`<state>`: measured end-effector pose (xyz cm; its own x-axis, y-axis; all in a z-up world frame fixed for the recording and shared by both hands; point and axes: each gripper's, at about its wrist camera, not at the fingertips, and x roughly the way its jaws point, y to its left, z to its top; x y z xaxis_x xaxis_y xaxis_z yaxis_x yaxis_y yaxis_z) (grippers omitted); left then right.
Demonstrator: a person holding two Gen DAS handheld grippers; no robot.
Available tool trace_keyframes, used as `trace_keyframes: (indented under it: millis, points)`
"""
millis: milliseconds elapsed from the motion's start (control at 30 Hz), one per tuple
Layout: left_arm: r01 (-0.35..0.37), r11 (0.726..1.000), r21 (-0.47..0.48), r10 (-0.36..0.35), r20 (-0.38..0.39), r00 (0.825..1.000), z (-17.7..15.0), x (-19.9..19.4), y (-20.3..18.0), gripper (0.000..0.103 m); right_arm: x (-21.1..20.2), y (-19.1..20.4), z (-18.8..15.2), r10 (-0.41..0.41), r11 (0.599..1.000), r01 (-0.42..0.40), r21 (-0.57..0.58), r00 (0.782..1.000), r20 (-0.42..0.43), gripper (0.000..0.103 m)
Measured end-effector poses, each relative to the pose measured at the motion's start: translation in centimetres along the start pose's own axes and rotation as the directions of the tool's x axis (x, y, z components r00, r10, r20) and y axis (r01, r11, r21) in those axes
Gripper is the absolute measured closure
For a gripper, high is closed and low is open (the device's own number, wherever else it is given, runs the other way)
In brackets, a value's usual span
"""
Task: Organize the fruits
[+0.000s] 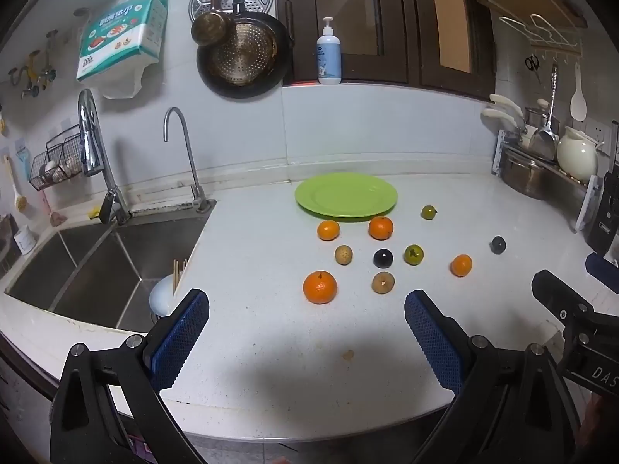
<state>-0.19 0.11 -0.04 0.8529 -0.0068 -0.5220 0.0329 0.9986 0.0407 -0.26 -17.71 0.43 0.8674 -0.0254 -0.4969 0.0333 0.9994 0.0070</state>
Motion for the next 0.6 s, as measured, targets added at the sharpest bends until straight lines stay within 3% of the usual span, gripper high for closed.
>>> trace_keyframes:
  millis: [600]
  points:
    - [-0.012, 1.000, 0.006, 0.012, 0.014, 1.000, 0.0, -1.8, 0.3, 0.000, -1.0, 0.2, 0.2, 0.017, 1.000, -0.017, 0.002, 1.000, 0.018, 0.001]
